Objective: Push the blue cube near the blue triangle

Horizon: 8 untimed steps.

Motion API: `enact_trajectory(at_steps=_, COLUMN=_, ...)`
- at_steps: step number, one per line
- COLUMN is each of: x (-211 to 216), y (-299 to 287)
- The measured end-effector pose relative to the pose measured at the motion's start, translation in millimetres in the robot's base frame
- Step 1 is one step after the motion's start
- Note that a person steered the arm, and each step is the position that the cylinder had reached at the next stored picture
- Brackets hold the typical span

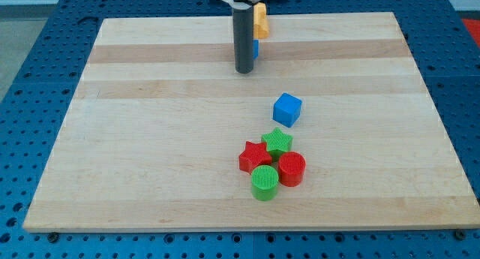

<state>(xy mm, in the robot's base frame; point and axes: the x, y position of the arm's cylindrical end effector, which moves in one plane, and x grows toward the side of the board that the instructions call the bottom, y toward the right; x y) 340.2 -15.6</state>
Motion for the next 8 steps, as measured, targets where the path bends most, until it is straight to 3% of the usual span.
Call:
enact_trajectory(at_steps=3, x=-53, y=20)
enact_trajectory(at_steps=4, x=-29, y=47)
enact_trajectory(at_steps=5, x=-7, y=123)
enact_trajectory(at_steps=7, x=129, y=134)
enact_trajectory(at_steps=8, x=136, y=112)
